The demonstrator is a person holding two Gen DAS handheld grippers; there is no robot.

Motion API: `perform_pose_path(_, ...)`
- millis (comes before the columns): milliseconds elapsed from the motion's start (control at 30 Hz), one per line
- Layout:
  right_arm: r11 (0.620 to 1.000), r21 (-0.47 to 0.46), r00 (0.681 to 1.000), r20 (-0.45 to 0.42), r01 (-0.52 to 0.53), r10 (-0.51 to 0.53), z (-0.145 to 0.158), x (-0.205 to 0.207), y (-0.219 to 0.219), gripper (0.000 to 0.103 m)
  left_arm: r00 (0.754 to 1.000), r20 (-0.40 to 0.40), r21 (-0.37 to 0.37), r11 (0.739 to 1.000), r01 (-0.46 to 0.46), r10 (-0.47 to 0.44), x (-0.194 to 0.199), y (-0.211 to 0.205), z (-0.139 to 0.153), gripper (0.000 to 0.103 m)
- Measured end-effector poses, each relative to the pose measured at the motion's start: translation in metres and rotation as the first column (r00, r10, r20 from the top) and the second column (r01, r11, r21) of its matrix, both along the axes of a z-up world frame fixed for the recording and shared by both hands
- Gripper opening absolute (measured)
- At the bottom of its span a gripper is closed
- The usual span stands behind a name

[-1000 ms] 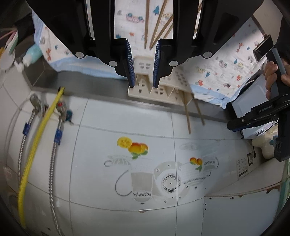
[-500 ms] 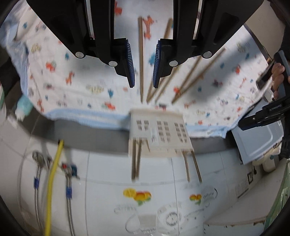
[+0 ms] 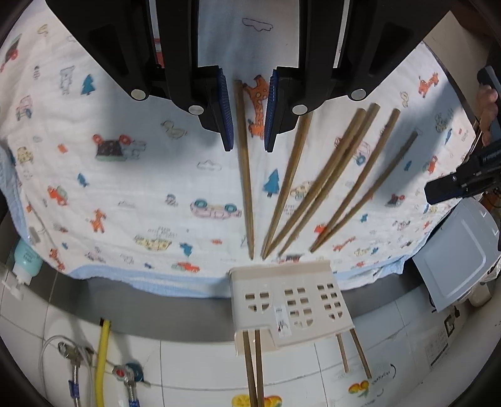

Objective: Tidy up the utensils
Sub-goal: 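Move the open right tool back over the remaining chopsticks, then lower the right tool onto a wooden chopstick and close on it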

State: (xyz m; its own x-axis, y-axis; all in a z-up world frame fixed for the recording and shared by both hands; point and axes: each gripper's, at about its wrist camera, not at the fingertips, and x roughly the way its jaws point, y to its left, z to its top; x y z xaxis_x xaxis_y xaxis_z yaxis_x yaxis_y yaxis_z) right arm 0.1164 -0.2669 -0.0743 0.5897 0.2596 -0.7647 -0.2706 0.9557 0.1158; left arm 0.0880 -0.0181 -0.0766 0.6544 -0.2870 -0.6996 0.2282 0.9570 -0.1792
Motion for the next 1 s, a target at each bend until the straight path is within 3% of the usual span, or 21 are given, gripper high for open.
perform_pose_path(267,1.0,-0.021,0.999,-0.032,0.001,-0.001,-0.016,0.009,0.001,0.018,0.999,-0.053,0.017,1.0,0.0,0.001,0.003,-0.005,-0.024,0.033)
perform_pose_path(500,1.0,-0.029,0.999,-0.037,0.001,-0.002,-0.022,0.008,0.0,0.01,0.998,-0.067,0.03,1.0,0.003,-0.001,0.008,-0.01,-0.036,0.032)
perform_pose_path(700,1.0,-0.022,0.999,-0.037,0.004,-0.005,-0.022,0.009,-0.002,0.009,0.997,-0.073,0.033,0.999,0.011,-0.009,0.014,-0.015,-0.041,0.016)
perform_pose_path(1000,1.0,-0.019,0.999,-0.032,0.011,-0.012,-0.022,0.009,-0.002,0.009,0.997,-0.074,0.043,0.999,0.0,0.003,0.02,-0.02,-0.044,0.013)
